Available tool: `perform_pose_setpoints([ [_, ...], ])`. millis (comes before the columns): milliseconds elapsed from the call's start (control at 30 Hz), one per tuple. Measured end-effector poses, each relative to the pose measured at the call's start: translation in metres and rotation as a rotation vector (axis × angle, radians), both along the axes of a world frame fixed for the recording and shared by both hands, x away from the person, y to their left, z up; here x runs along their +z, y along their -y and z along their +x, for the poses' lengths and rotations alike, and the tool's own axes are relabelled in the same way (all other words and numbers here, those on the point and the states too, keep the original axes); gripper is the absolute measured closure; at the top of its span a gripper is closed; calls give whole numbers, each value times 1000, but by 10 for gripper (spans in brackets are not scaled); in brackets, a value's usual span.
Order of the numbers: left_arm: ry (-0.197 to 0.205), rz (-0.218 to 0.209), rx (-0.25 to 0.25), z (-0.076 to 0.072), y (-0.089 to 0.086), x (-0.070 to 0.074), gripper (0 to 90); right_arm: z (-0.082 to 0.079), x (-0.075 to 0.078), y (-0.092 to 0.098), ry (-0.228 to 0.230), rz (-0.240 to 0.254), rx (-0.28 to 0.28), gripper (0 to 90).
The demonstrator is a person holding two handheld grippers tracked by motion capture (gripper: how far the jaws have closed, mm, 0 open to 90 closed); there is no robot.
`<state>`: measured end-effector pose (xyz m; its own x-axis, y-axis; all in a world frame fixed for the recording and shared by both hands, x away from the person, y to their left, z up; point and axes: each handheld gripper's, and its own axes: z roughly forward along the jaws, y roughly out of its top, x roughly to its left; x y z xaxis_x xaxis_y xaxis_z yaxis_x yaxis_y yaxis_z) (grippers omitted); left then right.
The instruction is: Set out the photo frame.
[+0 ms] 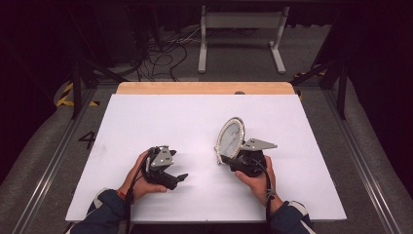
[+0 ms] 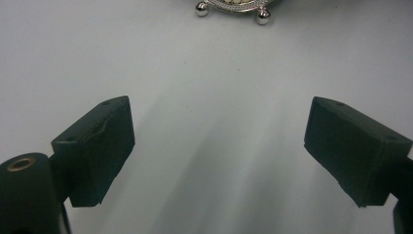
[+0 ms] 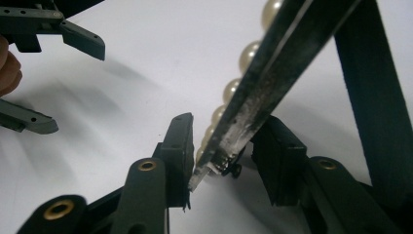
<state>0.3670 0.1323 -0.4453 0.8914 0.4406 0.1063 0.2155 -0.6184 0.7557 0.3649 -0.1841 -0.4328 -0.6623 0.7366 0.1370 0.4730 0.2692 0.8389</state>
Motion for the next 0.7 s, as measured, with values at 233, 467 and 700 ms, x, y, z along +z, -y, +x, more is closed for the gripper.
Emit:
perform_pose_setpoints([
  [233,-1,0,-9,-1,1,0,121,0,1,3,-17,17,29,674],
  [467,-3,9,-23,-1,3,-1,123,1,1,3,-11,39,27,613],
  [700,0,10,-27,-2,4,-2,124,3,-6,-6,-7,19,-24,529],
])
